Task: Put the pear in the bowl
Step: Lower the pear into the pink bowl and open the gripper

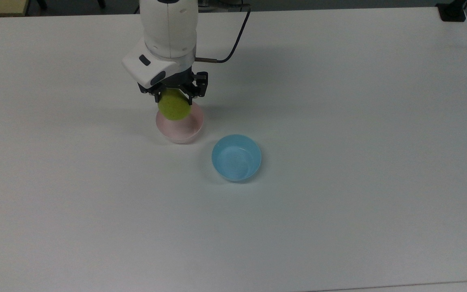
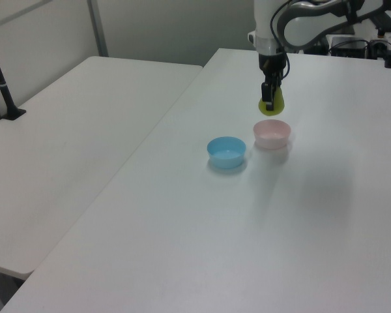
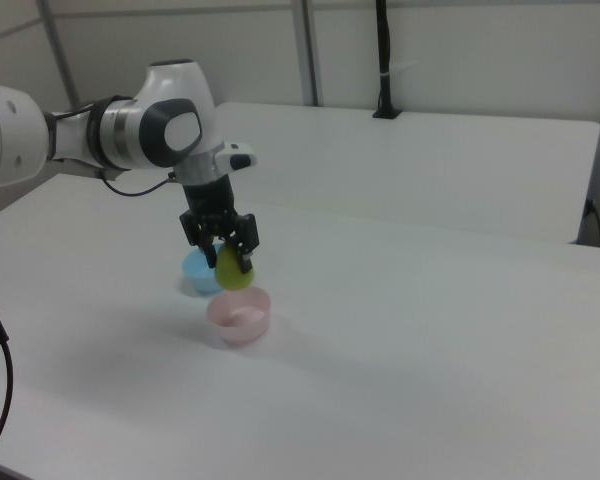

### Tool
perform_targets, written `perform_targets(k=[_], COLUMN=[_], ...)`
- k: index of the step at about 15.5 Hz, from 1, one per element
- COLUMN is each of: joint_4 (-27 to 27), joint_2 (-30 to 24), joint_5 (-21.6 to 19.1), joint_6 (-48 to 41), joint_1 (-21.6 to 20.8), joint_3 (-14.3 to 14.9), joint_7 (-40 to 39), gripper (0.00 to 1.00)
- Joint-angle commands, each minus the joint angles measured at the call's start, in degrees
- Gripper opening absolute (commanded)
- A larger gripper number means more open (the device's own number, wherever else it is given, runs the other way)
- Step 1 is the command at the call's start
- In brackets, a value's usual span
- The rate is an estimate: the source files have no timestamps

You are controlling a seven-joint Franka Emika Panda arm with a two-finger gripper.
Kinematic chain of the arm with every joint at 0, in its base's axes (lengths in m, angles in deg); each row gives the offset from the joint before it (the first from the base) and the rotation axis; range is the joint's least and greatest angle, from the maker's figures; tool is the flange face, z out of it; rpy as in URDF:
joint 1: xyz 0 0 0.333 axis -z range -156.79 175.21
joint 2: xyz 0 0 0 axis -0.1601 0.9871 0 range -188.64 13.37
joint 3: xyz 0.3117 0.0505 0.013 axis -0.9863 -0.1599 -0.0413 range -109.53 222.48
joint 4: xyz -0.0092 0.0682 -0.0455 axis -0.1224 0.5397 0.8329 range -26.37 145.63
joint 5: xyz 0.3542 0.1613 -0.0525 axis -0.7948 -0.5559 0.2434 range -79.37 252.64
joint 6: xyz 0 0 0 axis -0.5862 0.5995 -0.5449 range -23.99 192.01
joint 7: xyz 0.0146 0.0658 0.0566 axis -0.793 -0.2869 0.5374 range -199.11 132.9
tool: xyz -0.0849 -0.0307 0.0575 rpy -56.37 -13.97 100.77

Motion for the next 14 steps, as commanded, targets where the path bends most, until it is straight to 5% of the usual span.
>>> perform_targets(k=[1, 7, 9, 12, 14], joint_4=[3.8, 5.0, 5.1, 5.0, 4.9], joint_2=[-0.1, 3.9, 4.1, 4.3, 3.7], joint_5=[-0.3, -0.4, -0.4, -0.4, -0.4], joint_6=[4.1, 8.8, 10.1, 9.9, 9.4], joint_1=[-0.4, -0.3, -0.3, -0.2, -0.4], joint_3=[-0.2, -0.2, -0.2, -0.2, -0.1], joint_7=[0.9, 0.3, 0.3, 0.3, 0.4], gripper=[0.38, 0.43, 0.58, 0.98, 1.00])
